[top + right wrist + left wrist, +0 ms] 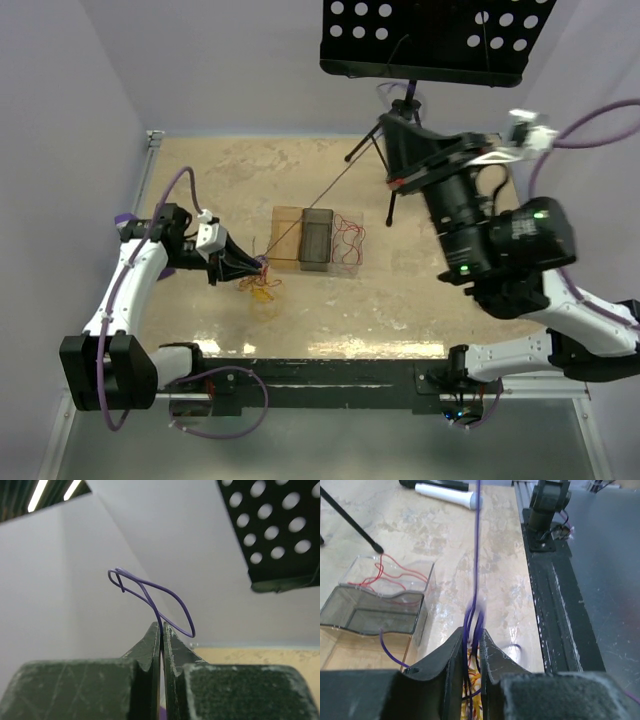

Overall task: Untangle the cables
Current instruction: Untie the cable.

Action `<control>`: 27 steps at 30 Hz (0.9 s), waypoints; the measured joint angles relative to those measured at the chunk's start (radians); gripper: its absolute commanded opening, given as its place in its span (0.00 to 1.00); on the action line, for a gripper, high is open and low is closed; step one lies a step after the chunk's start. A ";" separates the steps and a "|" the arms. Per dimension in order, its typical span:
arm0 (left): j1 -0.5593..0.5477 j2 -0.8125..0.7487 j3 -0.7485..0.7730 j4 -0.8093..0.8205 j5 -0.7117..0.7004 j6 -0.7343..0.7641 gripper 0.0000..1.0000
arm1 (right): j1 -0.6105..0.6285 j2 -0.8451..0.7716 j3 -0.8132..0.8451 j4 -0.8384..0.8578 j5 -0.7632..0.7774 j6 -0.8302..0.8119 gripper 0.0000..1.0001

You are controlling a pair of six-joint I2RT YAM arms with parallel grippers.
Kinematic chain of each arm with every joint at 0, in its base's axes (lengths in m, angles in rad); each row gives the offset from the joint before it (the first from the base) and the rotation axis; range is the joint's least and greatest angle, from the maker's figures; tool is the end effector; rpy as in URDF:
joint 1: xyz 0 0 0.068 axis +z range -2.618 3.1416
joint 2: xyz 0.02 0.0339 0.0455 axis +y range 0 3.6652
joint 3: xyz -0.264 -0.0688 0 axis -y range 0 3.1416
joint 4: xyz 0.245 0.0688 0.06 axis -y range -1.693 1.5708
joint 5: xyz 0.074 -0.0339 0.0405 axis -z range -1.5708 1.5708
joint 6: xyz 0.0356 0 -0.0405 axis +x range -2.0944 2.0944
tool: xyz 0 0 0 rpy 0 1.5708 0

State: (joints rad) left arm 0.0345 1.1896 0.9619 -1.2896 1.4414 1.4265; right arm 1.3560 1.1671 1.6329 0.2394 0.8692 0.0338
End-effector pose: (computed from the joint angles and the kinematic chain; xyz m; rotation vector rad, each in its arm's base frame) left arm 0.1793 -0.0291 0.2832 1.2213 1.3940 -1.1790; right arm 0.0654 0.1721 0.5828 0.1491 1.1710 0.8572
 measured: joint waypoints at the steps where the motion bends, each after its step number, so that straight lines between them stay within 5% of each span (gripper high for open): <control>1: 0.000 0.000 0.000 0.002 -0.011 0.001 0.20 | 0.000 -0.016 0.016 0.012 0.018 -0.021 0.00; 14: 0.000 0.011 0.000 0.054 -0.167 -0.012 0.18 | -0.006 -0.234 0.044 0.142 0.219 -0.080 0.00; 27: -0.001 -0.021 0.045 0.080 -0.158 -0.057 0.43 | -0.007 0.064 0.148 -0.108 0.098 0.105 0.00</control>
State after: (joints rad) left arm 0.0334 1.1687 1.0073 -1.2095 1.2835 1.3697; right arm 1.3491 1.2308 1.7809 0.1318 0.9676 0.1390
